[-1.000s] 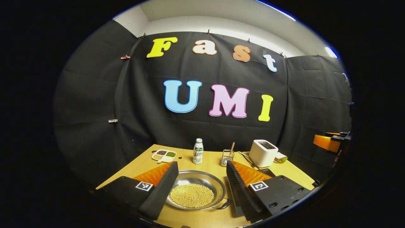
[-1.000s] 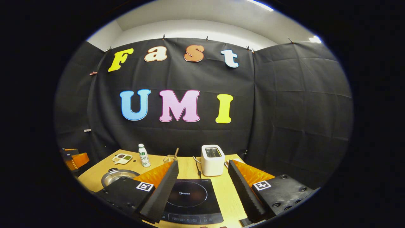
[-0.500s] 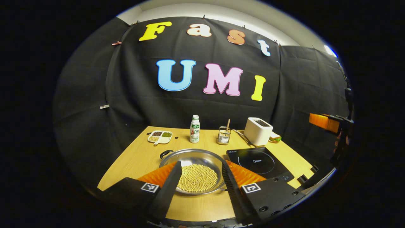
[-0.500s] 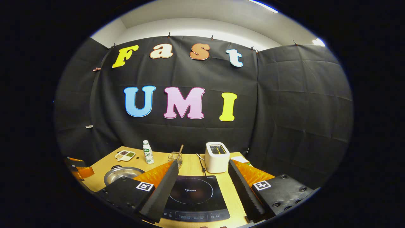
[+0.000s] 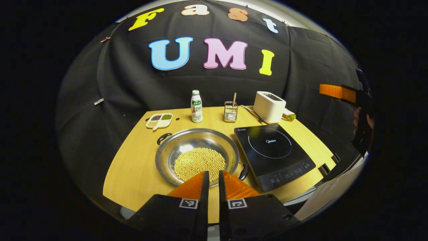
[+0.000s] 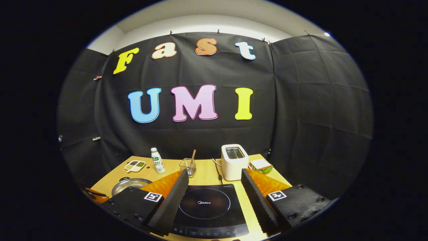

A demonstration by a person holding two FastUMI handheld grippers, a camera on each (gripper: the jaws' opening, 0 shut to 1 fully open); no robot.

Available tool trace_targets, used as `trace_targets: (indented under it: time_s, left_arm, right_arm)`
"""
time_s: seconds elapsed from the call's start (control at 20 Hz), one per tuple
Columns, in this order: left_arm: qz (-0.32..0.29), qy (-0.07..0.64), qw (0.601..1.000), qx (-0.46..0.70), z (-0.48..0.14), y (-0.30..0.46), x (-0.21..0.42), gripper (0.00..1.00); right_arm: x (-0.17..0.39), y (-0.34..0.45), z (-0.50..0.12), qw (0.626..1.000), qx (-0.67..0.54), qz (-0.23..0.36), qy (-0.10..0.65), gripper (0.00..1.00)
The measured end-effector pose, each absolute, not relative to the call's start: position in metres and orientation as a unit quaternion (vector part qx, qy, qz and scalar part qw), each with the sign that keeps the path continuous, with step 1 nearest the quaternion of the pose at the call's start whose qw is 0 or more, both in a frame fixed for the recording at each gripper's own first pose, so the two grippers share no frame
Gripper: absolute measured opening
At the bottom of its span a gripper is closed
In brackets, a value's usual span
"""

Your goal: First push the handle of the pot to place it horizontally, then grasp the pot with both hands and set it on the induction cooktop.

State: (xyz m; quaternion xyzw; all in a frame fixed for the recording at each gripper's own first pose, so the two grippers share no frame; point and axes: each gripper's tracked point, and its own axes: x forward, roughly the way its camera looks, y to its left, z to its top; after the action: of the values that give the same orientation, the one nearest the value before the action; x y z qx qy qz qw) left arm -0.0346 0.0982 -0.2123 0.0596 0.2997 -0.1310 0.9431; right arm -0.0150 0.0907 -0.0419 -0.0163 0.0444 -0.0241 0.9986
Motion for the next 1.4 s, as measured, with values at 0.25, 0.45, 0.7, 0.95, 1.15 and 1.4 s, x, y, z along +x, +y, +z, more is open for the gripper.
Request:
trace_targets:
  time_s: [0.25, 0.45, 0.7, 0.95, 1.15, 1.4]
  left_arm:
    - [-0.15, 0.359, 0.919, 0.065, -0.252, 0.084, -0.034, 0.06]
    - [-0.187, 0.415, 0.888, 0.068, -0.29, 0.066, -0.042, 0.07]
    - [-0.206, 0.453, 0.859, 0.121, -0.324, 0.064, -0.041, 0.05]
    - [-0.212, 0.467, 0.846, 0.147, -0.341, 0.052, -0.028, 0.05]
    - [-0.216, 0.475, 0.839, 0.153, -0.35, 0.048, -0.02, 0.05]
    - [-0.216, 0.479, 0.838, 0.147, -0.355, 0.039, -0.011, 0.05]
  right_arm:
    - [-0.005, 0.07, -0.05, 0.998, -0.007, -0.029, 0.058, 0.98]
    - [-0.004, 0.062, -0.053, 0.997, -0.003, -0.028, 0.067, 0.99]
    - [-0.005, 0.049, -0.05, 0.998, -0.005, -0.028, 0.061, 0.99]
    - [-0.007, 0.032, -0.045, 0.998, -0.005, -0.044, 0.053, 0.99]
    - [-0.01, 0.019, -0.044, 0.997, -0.005, -0.057, 0.052, 0.99]
    - [-0.014, 0.003, -0.043, 0.996, -0.001, -0.076, 0.051, 0.99]
